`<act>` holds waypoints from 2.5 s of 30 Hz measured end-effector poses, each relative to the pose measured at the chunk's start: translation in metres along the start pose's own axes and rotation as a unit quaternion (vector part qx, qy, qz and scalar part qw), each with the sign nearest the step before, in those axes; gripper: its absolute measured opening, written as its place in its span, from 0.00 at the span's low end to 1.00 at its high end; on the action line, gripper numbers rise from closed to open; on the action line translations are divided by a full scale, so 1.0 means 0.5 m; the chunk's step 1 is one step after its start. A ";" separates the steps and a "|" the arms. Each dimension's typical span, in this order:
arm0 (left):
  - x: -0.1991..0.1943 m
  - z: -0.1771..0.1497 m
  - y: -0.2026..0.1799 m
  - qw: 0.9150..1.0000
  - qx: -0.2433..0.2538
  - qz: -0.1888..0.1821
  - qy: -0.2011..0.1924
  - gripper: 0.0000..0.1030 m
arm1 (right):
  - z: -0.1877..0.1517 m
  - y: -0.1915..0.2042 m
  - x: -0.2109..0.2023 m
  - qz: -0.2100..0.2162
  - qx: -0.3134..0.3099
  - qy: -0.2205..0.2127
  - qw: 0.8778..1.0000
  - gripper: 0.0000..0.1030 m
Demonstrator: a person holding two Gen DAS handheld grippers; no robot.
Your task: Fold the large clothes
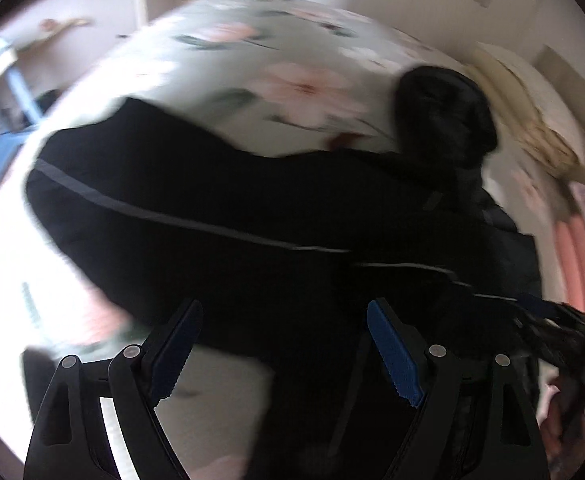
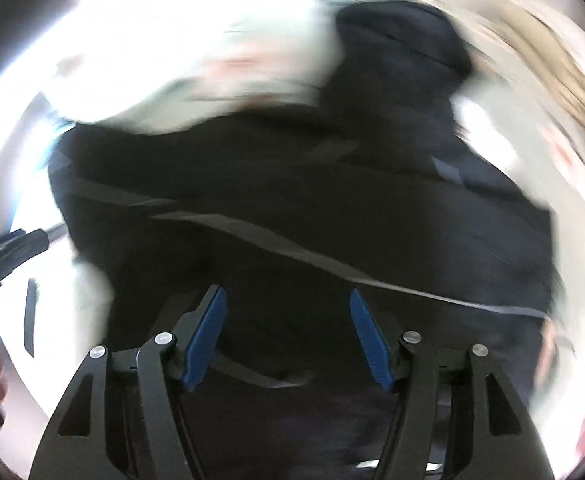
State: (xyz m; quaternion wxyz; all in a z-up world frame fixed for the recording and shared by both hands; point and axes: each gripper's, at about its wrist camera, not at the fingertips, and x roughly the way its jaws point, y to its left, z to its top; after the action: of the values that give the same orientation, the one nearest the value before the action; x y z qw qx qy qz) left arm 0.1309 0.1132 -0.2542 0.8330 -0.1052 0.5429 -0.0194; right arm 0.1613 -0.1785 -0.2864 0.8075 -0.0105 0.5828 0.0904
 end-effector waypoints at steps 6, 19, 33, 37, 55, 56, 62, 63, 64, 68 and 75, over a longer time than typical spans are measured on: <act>0.128 0.026 -0.051 0.995 -0.011 -0.092 0.045 0.81 | -0.041 -0.120 0.172 -0.034 0.044 0.065 0.996 0.58; 0.224 0.052 -0.080 0.980 -0.013 -0.176 0.095 0.24 | -0.042 -0.187 0.076 -0.026 0.084 0.042 0.995 0.58; 0.214 0.062 0.011 0.992 -0.025 -0.089 0.090 0.25 | -0.044 -0.227 0.076 -0.046 0.145 0.028 0.988 0.61; 0.204 0.046 0.028 0.990 -0.044 -0.112 0.075 0.34 | -0.039 -0.224 0.153 -0.066 0.146 0.062 0.985 0.62; 0.257 0.035 -0.110 0.991 0.059 -0.067 0.100 0.48 | 0.030 -0.226 0.190 -0.074 0.127 0.082 0.986 0.65; 0.255 0.037 -0.108 0.992 0.052 -0.069 0.095 0.48 | 0.032 -0.224 0.194 -0.078 0.122 0.083 0.986 0.65; 0.191 0.041 -0.083 0.992 0.033 -0.092 0.078 0.46 | 0.049 -0.217 0.203 -0.087 0.117 0.100 0.984 0.69; 0.164 0.040 -0.070 0.993 0.027 -0.096 0.069 0.47 | 0.055 -0.213 0.199 -0.088 0.113 0.103 0.984 0.69; 0.135 0.038 -0.053 0.994 0.021 -0.091 0.058 0.46 | 0.058 -0.209 0.194 -0.090 0.108 0.106 0.984 0.69; 0.040 0.026 0.043 0.999 -0.015 -0.039 0.021 0.47 | 0.077 -0.141 0.159 -0.045 0.079 0.120 0.989 0.69; -0.084 0.001 0.287 0.989 -0.135 0.049 -0.025 0.47 | 0.081 0.037 0.121 0.006 0.005 0.094 0.996 0.69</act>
State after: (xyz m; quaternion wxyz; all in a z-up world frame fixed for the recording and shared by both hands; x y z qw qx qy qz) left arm 0.1025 0.2596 -0.2442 0.8241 -0.1903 0.5244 0.0978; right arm 0.2146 -0.1473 -0.3286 0.7485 -0.0118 0.6568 0.0907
